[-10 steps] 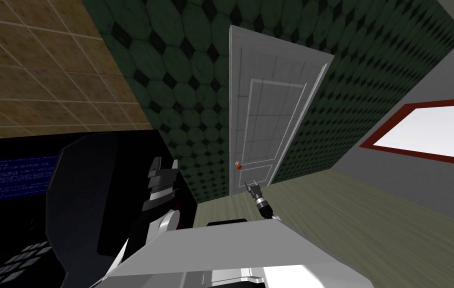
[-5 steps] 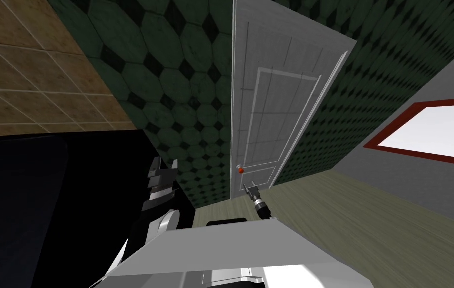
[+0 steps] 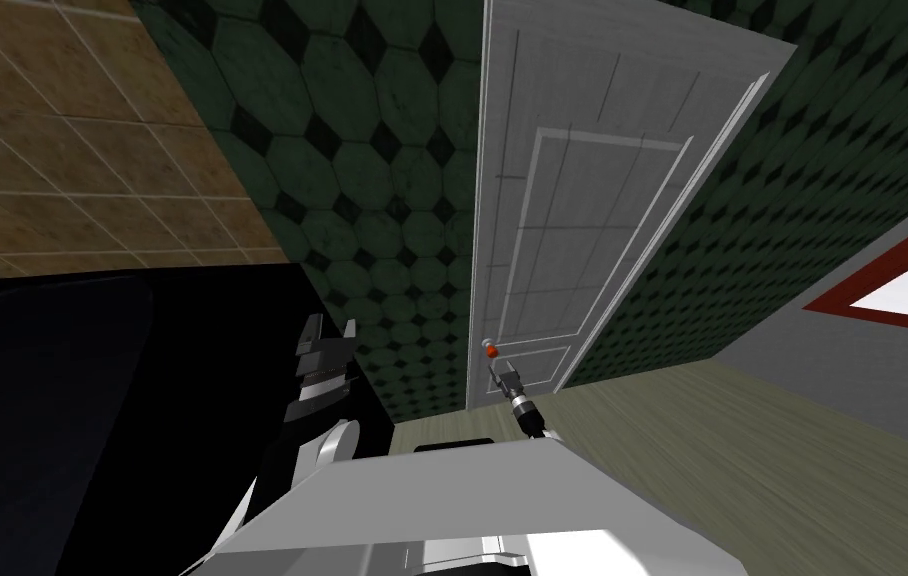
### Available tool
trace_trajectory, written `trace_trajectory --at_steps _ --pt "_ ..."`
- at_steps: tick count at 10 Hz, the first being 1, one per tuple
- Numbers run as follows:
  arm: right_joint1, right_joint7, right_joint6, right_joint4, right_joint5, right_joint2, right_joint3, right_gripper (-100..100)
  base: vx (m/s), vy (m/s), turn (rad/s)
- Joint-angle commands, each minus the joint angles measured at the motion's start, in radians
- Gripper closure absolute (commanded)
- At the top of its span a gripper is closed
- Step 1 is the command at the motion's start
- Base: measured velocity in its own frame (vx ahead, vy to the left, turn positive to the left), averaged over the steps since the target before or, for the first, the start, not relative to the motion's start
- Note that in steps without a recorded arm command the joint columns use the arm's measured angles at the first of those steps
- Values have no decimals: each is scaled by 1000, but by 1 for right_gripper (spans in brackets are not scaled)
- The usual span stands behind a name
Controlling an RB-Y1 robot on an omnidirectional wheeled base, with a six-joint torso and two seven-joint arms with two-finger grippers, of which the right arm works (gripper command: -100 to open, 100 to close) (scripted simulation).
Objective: Pull the door open
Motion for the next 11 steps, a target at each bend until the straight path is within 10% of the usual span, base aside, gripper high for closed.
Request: trace_trajectory --at_steps 1,5,6,11 --pt "-6 8 4 7 -11 2 4 -100 202 -7 -40" --pt "-11 15 8 10 -23 12 9 -100 165 32 -88" --pt "-11 15 8 10 -23 12 9 100 -11 -1 38" --pt "-11 15 8 10 -23 12 9 100 -16 -4 3"
